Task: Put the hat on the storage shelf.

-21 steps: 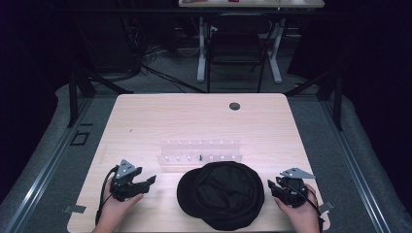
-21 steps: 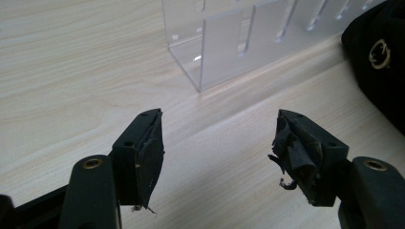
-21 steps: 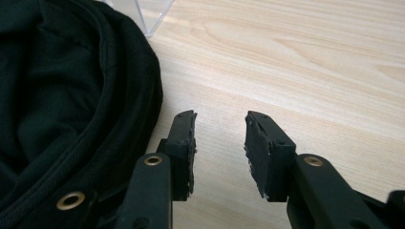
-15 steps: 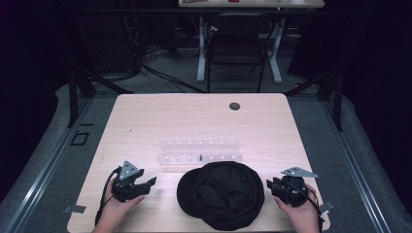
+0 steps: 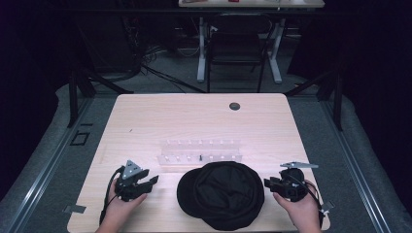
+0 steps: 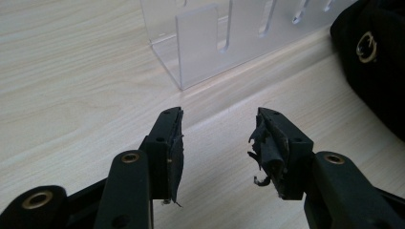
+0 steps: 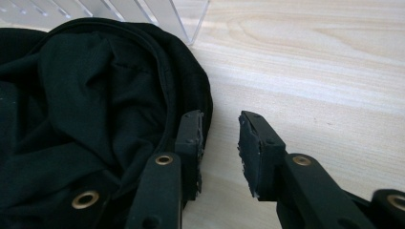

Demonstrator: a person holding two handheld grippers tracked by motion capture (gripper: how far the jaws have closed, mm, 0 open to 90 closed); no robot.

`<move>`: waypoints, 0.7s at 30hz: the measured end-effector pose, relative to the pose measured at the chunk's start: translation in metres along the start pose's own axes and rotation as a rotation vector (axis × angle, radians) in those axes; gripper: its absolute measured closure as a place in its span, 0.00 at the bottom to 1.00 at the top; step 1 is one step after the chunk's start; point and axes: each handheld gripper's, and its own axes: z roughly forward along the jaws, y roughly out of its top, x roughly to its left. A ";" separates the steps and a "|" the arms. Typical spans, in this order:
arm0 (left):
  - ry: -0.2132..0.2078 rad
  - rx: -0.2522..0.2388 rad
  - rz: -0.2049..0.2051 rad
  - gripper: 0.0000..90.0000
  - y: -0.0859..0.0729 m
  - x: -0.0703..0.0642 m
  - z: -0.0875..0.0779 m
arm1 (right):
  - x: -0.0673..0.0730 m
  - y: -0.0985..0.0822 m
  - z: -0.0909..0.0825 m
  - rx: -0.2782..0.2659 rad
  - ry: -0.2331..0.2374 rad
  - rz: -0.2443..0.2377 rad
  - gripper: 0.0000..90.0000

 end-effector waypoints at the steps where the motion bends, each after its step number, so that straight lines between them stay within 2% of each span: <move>1: -0.003 0.002 -0.006 0.59 0.000 0.001 0.000 | 0.001 0.003 -0.001 0.020 0.000 0.002 0.77; 5: -0.015 0.011 -0.013 0.59 0.001 0.000 0.002 | 0.005 0.011 0.000 0.087 -0.006 -0.009 0.77; 10: -0.023 0.014 0.007 0.59 0.002 -0.003 0.003 | 0.009 0.021 0.008 0.168 0.016 -0.015 0.76; 12: -0.026 0.017 0.006 0.59 0.001 -0.004 0.004 | 0.011 0.025 0.011 0.183 0.025 -0.012 0.76; 17: -0.030 0.024 0.017 0.58 0.001 -0.007 0.006 | 0.011 0.034 0.018 0.249 0.043 -0.008 0.79; 19: -0.031 0.030 0.020 0.58 0.001 -0.007 0.006 | 0.009 0.038 0.023 0.295 0.047 -0.016 0.79; 20: -0.031 0.030 0.020 0.58 0.001 -0.007 0.006 | 0.009 0.038 0.023 0.295 0.047 -0.016 0.79; 21: -0.030 0.030 0.021 0.58 0.001 -0.007 0.006 | 0.008 0.040 0.028 0.306 0.046 0.002 0.79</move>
